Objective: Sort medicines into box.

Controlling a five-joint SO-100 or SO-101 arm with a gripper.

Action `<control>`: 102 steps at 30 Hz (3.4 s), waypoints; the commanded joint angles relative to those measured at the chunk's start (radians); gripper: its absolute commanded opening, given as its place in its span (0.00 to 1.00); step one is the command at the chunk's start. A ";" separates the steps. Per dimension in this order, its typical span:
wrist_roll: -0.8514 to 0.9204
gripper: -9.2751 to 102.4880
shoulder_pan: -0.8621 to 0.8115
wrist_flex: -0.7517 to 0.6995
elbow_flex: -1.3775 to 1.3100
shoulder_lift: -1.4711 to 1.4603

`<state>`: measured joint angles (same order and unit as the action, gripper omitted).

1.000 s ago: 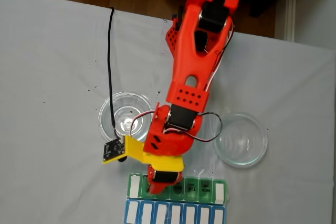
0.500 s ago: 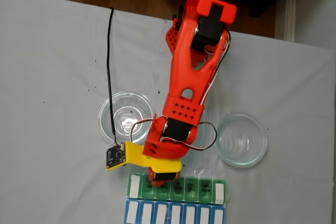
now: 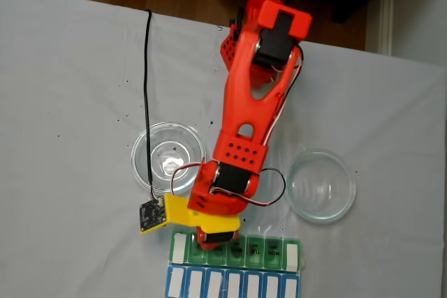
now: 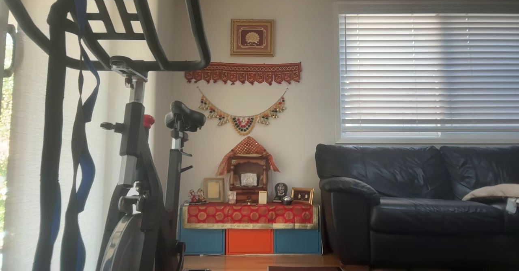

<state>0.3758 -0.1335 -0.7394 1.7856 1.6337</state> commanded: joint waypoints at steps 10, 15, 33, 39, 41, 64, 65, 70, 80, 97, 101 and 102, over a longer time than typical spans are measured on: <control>-0.112 0.09 0.069 0.009 -0.043 0.316; -0.163 0.09 0.081 0.120 0.048 0.472; 0.310 0.10 0.262 -0.270 0.328 0.942; 0.380 0.10 0.212 -0.252 0.624 1.092; 0.367 0.10 0.199 -0.244 0.747 1.183; 0.242 0.10 0.267 -0.591 1.154 1.491; 0.241 0.10 0.268 -0.598 1.154 1.491; 0.400 0.12 0.281 -0.715 1.154 1.493; 0.360 0.13 0.270 -0.723 1.154 1.494; 0.370 0.14 0.272 -0.723 1.154 1.494; 0.368 0.14 0.272 -0.723 1.154 1.494; 0.368 0.14 0.272 -0.723 1.154 1.494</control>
<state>0.7486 0.1319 -1.4343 2.9498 3.1324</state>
